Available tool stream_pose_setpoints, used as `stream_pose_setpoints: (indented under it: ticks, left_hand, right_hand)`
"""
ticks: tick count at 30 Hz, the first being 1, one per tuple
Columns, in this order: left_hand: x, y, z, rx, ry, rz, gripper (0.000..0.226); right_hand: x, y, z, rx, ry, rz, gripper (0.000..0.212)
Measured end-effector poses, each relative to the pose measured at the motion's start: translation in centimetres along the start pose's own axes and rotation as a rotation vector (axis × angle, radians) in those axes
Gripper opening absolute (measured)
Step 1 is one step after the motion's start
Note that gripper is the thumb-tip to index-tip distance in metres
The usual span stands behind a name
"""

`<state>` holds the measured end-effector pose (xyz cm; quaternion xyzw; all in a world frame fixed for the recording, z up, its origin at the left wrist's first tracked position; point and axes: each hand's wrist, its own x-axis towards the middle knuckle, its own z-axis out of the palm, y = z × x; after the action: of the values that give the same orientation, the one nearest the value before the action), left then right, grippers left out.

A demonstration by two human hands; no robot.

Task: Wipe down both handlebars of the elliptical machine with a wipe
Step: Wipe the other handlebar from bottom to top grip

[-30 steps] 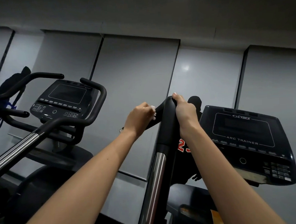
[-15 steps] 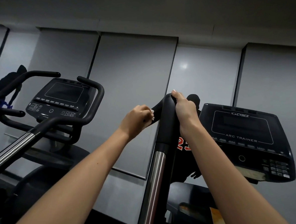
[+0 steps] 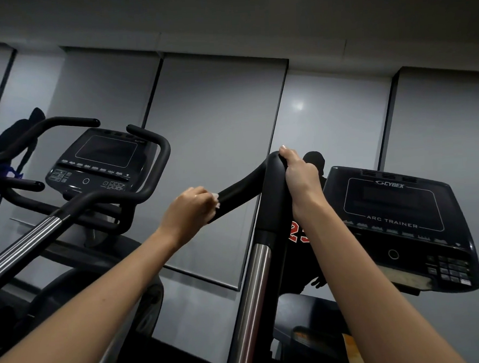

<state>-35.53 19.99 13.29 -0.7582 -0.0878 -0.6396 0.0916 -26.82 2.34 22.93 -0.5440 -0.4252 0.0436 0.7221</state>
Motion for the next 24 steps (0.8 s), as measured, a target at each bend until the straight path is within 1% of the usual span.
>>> stream_pose_setpoints:
  ticks: [1, 3, 6, 9, 11, 12, 15, 17, 20, 22, 24]
  left_hand:
    - [0.5, 0.5, 0.4, -0.027, 0.015, -0.026, 0.01]
    - [1.8, 1.6, 1.4, -0.137, 0.05, -0.119, 0.009]
    - [4.6, 3.6, 3.2, -0.323, 0.143, -0.31, 0.012]
    - [7.3, 4.9, 4.1, -0.432, 0.155, -0.514, 0.016]
    - [8.6, 4.6, 4.1, -0.465, 0.092, -0.587, 0.017]
    - [9.0, 4.2, 3.9, -0.465, 0.034, -0.606, 0.017]
    - [9.7, 2.0, 3.3, -0.37, -0.201, -0.618, 0.015]
    - [9.2, 0.3, 2.6, -0.417, -0.343, -0.666, 0.01]
    - [7.2, -2.2, 0.9, -0.551, -0.506, -0.781, 0.013]
    - [5.8, -3.4, 0.1, -0.641, -0.553, -0.854, 0.014]
    - [5.0, -4.0, -0.6, -0.726, -0.532, -0.915, 0.013]
  right_hand:
    - [0.0, 0.0, 0.0, 0.002, 0.001, 0.001, 0.033]
    - [0.0, 0.0, 0.0, 0.007, -0.002, 0.004, 0.033]
    - [0.0, 0.0, 0.0, 0.021, -0.007, 0.004, 0.032]
    - [0.2, 0.1, 0.0, 0.031, -0.008, -0.006, 0.032]
    - [0.3, 0.2, 0.0, 0.041, -0.013, -0.008, 0.033]
    - [0.4, 0.2, -0.1, 0.048, -0.017, -0.005, 0.033]
    - [0.6, 0.3, 0.0, 0.055, -0.021, -0.008, 0.033]
    - [0.8, 0.5, 0.0, 0.058, -0.017, -0.019, 0.034]
    - [1.1, 0.8, -0.1, 0.082, -0.024, -0.018, 0.053]
    - [1.2, 0.8, -0.2, 0.088, -0.034, -0.026, 0.058]
    - [1.3, 0.9, -0.2, 0.096, -0.047, -0.027, 0.06]
